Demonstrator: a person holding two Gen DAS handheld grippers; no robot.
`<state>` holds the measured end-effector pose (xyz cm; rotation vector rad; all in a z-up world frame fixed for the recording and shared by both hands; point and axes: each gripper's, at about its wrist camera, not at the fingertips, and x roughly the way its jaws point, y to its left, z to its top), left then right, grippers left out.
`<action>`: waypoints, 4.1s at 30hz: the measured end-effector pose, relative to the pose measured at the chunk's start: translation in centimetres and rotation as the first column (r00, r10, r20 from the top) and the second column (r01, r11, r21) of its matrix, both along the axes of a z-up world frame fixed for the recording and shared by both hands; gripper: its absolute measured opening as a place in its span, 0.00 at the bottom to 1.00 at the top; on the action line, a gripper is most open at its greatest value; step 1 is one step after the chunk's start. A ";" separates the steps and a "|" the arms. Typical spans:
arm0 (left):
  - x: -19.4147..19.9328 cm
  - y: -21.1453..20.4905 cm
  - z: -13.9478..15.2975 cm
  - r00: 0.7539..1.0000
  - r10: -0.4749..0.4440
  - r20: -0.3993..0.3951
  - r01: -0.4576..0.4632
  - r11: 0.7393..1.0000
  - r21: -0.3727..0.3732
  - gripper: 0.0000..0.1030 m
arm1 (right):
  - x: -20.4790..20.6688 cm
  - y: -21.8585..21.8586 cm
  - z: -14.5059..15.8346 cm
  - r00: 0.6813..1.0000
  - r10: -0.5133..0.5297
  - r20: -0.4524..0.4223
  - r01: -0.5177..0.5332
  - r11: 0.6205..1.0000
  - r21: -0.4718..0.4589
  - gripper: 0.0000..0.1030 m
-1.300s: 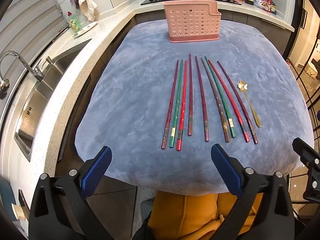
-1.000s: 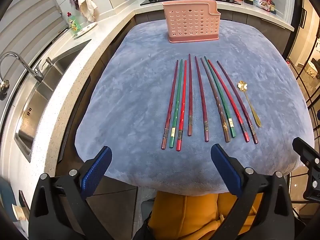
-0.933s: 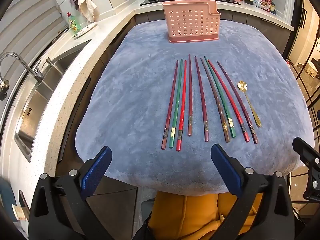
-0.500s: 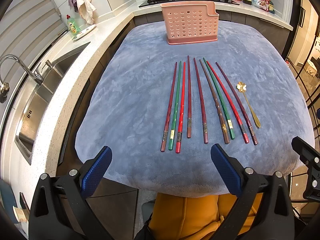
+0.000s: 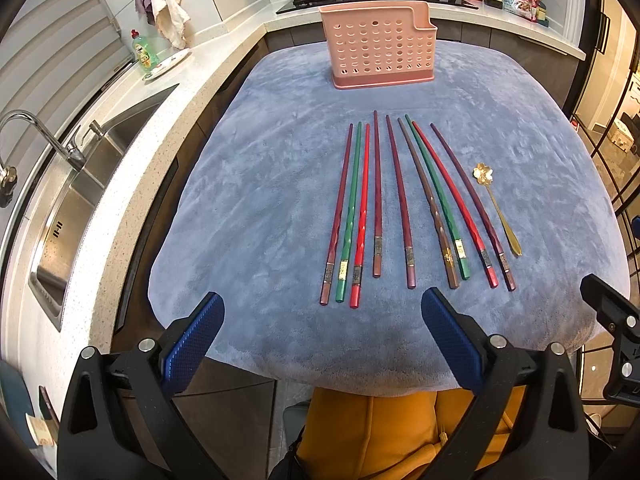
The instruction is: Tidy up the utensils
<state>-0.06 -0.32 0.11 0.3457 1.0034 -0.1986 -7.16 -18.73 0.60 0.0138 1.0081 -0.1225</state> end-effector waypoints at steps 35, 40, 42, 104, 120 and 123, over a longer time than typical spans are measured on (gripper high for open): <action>0.4 -0.7 0.2 1.000 -0.006 0.006 0.006 1.000 0.000 0.91 | -0.2 0.2 0.4 1.000 0.006 0.001 -0.006 1.000 -0.004 0.93; 0.3 -0.8 0.3 1.000 -0.006 0.004 0.006 1.000 -0.001 0.91 | -0.2 0.2 0.4 1.000 0.007 0.001 -0.007 1.000 -0.004 0.93; 0.4 -0.9 0.3 1.000 -0.007 0.002 0.007 1.000 -0.001 0.91 | -0.2 0.2 0.3 1.000 0.006 0.001 -0.006 1.000 -0.004 0.93; 6.2 4.3 -8.3 0.995 0.096 0.001 -0.094 0.980 -0.174 0.70 | 5.1 -2.8 -7.1 0.994 -0.092 0.061 0.087 0.993 0.076 0.60; 6.5 4.4 -9.2 0.999 0.048 -0.014 -0.050 0.980 -0.194 0.63 | 6.2 -2.4 -10.1 0.995 -0.100 -0.009 0.100 0.992 0.074 0.34; 6.5 4.5 -9.3 0.999 0.043 -0.018 -0.046 0.978 -0.205 0.61 | 6.1 -2.3 -10.2 0.995 -0.097 0.001 0.097 0.993 0.064 0.34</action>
